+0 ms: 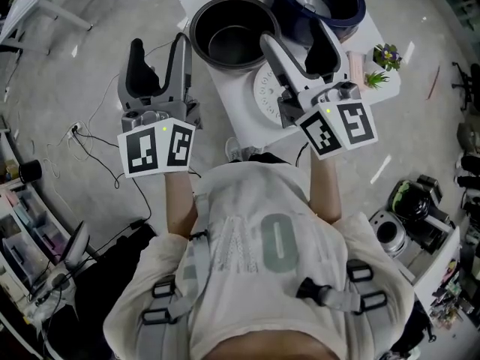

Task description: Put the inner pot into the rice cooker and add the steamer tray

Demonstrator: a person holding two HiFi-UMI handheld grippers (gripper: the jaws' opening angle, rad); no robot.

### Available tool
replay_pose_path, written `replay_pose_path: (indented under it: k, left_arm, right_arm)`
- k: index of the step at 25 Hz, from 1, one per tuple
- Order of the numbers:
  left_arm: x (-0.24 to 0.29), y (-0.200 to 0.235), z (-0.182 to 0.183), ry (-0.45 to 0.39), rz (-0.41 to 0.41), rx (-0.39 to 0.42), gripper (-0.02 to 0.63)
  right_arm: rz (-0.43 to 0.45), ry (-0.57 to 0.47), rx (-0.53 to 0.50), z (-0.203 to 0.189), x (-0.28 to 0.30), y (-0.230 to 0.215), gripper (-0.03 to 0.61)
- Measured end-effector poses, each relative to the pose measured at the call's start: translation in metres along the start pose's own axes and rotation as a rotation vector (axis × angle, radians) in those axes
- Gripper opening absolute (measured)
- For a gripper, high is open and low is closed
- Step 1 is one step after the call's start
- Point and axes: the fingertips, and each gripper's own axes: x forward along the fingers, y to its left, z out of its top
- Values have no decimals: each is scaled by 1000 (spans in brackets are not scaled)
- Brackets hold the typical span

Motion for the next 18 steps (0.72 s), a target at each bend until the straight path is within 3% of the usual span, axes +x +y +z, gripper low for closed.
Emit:
replay_pose_path:
  k: [11, 18]
  left_arm:
    - [12, 1, -21, 73, -2, -69, 293]
    - [29, -21, -55, 152, -105, -158, 293]
  right_arm:
    - [-25, 50, 101, -15, -16, -34, 387]
    - [-60, 106, 191, -45, -32, -62, 375]
